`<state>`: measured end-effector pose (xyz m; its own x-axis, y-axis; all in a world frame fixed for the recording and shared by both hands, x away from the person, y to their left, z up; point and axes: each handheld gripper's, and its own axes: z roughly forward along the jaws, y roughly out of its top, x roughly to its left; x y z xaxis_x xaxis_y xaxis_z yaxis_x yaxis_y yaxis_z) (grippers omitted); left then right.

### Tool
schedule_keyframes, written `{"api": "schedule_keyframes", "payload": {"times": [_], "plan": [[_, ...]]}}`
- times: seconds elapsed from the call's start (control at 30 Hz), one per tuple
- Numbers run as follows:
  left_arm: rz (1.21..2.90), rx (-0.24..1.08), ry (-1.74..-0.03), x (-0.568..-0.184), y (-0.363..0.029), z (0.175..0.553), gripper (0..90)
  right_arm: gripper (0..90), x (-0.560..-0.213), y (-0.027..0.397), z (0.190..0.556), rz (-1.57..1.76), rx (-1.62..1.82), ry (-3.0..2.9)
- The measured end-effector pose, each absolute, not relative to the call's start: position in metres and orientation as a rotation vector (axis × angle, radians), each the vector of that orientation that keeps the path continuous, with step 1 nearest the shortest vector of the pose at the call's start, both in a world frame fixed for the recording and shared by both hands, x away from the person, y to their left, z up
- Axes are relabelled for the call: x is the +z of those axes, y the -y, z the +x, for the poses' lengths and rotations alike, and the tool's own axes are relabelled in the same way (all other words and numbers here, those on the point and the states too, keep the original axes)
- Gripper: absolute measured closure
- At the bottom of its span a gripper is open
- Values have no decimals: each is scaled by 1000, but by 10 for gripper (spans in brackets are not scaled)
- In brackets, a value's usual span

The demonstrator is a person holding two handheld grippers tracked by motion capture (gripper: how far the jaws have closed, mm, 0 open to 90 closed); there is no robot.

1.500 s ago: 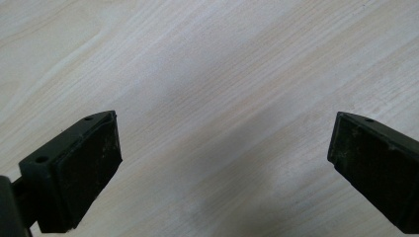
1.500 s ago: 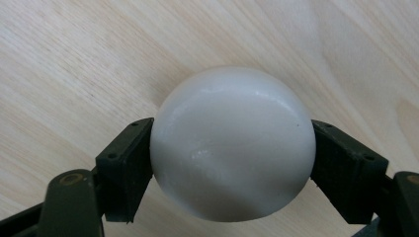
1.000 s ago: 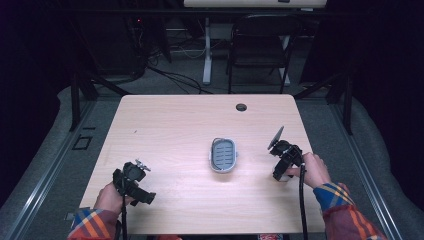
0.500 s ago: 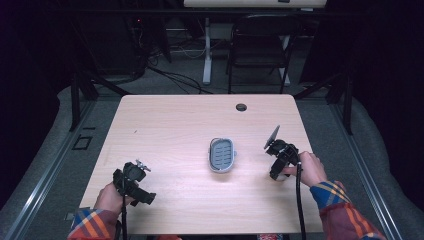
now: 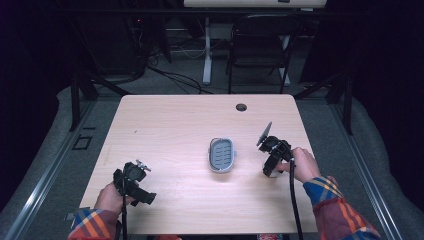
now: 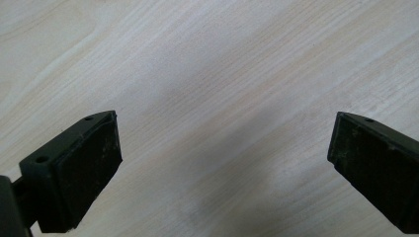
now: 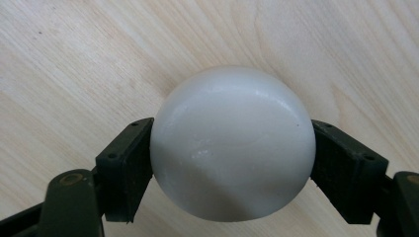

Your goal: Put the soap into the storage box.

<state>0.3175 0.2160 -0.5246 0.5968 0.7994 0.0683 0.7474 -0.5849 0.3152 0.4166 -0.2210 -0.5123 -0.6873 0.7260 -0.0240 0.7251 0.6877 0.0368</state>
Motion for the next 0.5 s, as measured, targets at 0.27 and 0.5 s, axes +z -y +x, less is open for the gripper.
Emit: {"api": "schedule_keyframes", "payload": {"times": [0.27,0.5], "plan": [[2573,300,-1272,-525,-217,317,0,225,-507,210,420,1166,38,-2873],[2573,299,-1272,-525,-217,317,0,226,-506,203,422,1143,37,-2879]]}}
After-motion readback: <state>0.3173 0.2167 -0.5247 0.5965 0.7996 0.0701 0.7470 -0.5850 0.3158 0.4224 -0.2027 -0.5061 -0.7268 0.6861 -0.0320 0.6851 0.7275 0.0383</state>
